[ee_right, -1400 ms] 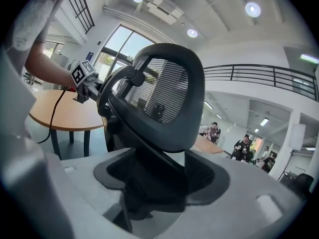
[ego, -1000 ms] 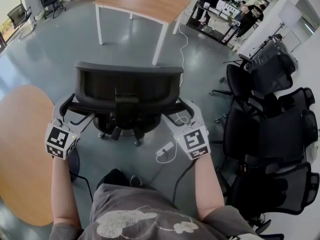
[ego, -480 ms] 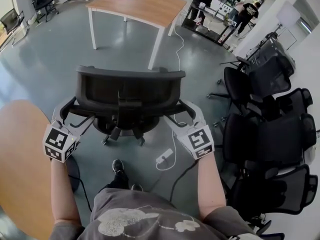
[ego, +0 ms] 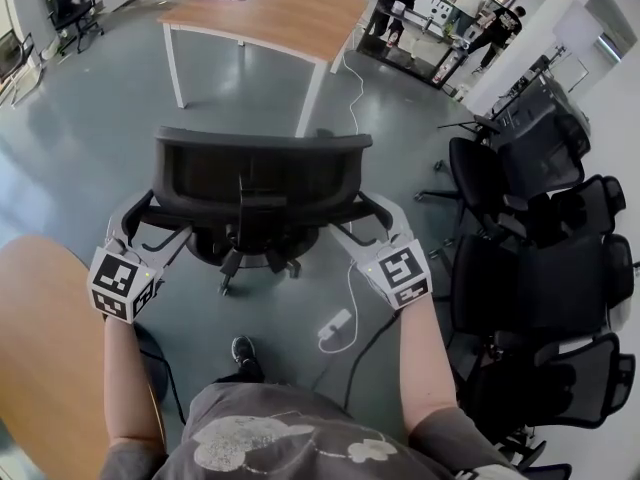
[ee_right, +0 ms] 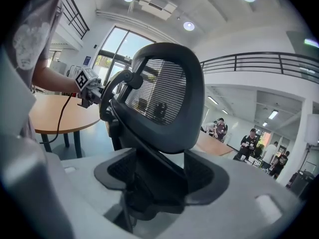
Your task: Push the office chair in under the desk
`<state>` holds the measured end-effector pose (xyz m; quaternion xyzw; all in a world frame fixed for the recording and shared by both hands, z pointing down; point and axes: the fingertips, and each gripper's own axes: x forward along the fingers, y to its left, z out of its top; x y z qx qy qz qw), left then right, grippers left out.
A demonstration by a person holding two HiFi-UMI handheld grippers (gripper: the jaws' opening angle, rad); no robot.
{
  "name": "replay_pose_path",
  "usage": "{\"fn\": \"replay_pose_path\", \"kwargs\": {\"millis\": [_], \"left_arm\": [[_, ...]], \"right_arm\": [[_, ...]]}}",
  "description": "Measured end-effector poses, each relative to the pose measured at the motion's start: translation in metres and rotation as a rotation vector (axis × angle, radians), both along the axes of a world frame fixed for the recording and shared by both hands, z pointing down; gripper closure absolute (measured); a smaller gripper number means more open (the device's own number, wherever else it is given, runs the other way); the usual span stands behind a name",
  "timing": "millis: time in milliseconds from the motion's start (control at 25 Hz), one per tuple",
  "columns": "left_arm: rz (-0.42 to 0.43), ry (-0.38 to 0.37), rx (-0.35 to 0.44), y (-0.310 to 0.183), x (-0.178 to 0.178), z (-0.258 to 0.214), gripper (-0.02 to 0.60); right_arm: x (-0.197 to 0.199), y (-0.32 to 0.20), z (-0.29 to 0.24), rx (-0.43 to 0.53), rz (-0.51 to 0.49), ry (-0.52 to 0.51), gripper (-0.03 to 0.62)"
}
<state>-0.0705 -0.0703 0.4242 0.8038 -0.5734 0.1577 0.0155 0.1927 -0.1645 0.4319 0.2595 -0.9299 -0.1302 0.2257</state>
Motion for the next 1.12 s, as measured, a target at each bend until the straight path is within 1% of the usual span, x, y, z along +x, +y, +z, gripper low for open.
{"fn": "replay_pose_path", "kwargs": {"millis": [200, 360, 600, 800, 960, 1120], "left_arm": [[0.0, 0.08, 0.019, -0.033, -0.022, -0.008, 0.195], [0.003, 0.072, 0.012, -0.059, -0.035, -0.007, 0.199], [-0.026, 0.064, -0.001, -0.096, -0.061, -0.006, 0.192], [-0.038, 0.059, -0.029, -0.125, -0.084, -0.003, 0.19], [-0.045, 0.047, -0.003, -0.153, -0.106, -0.006, 0.19], [-0.04, 0.044, -0.01, -0.178, -0.134, -0.005, 0.187]], "right_arm": [[-0.021, -0.033, -0.002, 0.003, 0.01, 0.0, 0.306], [-0.035, -0.057, -0.001, 0.002, 0.009, -0.004, 0.306], [-0.064, -0.094, -0.003, 0.002, -0.017, -0.015, 0.307], [-0.089, -0.129, -0.003, 0.0, -0.036, -0.012, 0.306], [-0.112, -0.159, -0.007, 0.004, -0.058, -0.032, 0.312], [-0.138, -0.18, -0.006, -0.01, -0.056, -0.039, 0.316]]}}
